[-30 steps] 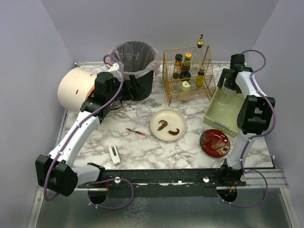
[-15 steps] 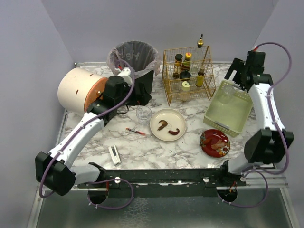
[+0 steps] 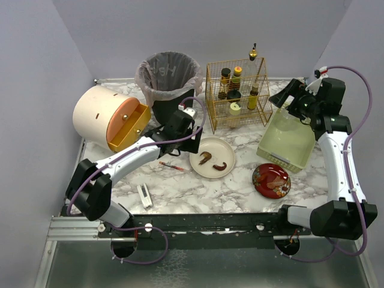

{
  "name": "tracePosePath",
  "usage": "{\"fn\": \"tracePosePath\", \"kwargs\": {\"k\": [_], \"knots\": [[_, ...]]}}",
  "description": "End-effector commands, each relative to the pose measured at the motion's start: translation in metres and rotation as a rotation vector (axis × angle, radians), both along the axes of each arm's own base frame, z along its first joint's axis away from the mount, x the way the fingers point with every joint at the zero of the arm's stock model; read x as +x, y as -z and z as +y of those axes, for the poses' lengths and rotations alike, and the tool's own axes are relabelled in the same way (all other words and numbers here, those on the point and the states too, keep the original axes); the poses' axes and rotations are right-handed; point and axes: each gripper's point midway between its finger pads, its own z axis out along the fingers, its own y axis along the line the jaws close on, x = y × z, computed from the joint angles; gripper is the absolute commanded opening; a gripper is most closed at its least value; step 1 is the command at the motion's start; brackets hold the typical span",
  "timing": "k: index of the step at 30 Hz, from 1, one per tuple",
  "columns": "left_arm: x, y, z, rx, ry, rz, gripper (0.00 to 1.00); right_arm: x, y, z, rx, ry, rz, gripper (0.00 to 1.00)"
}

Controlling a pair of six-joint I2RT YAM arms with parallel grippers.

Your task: Clear the kitchen counter

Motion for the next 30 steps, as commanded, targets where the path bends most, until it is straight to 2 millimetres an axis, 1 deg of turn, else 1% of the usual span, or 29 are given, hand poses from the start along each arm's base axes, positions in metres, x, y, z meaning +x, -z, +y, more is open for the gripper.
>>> {"fn": "tracePosePath", "kwargs": {"k": [1, 3, 10, 15, 20, 25, 30], "knots": [[0.007, 0.007, -0.002, 0.079, 0.015, -0.022, 0.84, -0.008, 0.008, 0.006, 0.013, -0.041, 0.018, 0.91], [0.009, 0.01, -0.003, 0.092, 0.015, -0.02, 0.82, -0.011, 0.012, 0.003, -0.005, -0.03, 0.024, 0.91], [0.01, 0.029, -0.006, 0.145, 0.036, 0.006, 0.66, -0.018, 0.018, -0.005, -0.058, -0.005, 0.037, 0.91], [0.011, 0.039, -0.013, 0.175, 0.058, 0.02, 0.49, -0.024, 0.018, -0.006, -0.073, 0.001, 0.031, 0.91], [0.011, 0.047, -0.013, 0.213, 0.058, 0.024, 0.39, -0.028, 0.023, -0.01, -0.094, 0.022, 0.033, 0.91], [0.013, 0.047, -0.011, 0.237, 0.049, 0.023, 0.22, -0.03, 0.023, -0.012, -0.105, 0.03, 0.032, 0.91], [0.016, 0.038, -0.005, 0.255, 0.03, 0.005, 0.05, -0.032, 0.017, -0.015, -0.109, 0.049, 0.005, 0.91]]}}
